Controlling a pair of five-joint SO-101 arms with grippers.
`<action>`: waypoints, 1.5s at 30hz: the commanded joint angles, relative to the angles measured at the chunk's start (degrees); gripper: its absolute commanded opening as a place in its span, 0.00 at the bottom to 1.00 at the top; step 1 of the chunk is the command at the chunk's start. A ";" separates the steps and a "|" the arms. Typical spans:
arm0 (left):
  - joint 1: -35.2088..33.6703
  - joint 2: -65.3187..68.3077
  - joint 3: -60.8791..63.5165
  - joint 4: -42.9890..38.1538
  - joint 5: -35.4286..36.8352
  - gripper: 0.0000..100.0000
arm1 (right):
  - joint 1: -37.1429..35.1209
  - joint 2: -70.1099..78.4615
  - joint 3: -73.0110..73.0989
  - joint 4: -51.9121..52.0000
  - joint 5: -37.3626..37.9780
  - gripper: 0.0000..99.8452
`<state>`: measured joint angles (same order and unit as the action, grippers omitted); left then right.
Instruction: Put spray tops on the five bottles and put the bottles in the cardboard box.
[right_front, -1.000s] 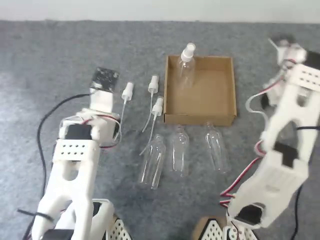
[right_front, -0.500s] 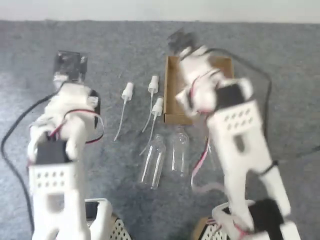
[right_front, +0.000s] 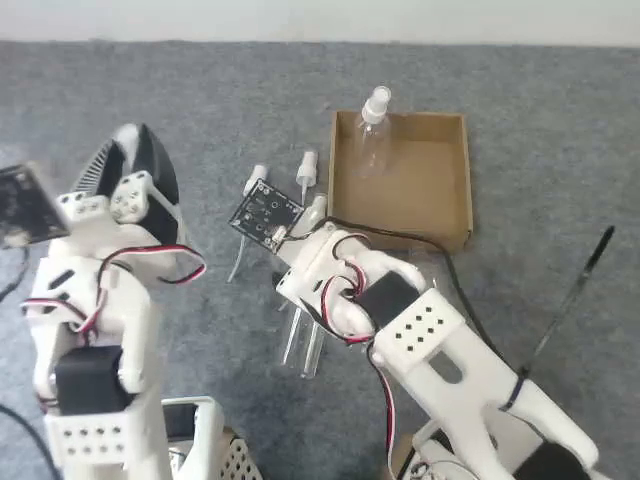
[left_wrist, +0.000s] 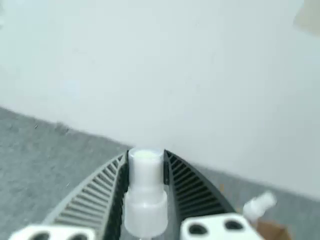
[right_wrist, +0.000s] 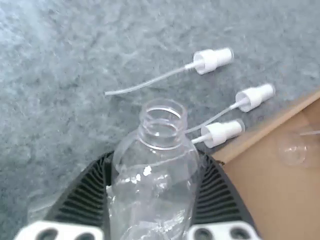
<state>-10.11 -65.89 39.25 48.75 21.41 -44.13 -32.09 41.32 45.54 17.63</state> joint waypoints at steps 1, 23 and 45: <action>1.41 0.26 -4.79 -4.48 5.71 0.01 | -0.92 -4.18 2.02 -4.53 -4.04 0.01; 15.82 0.35 -6.81 -6.33 7.65 0.01 | -0.22 -21.58 23.91 -24.66 -6.24 0.01; 17.67 8.70 4.97 -2.73 7.82 0.01 | 0.04 -22.02 23.91 -25.36 -6.77 0.01</action>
<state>6.33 -57.19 39.78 45.76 29.41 -44.57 -51.69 65.85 22.07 11.74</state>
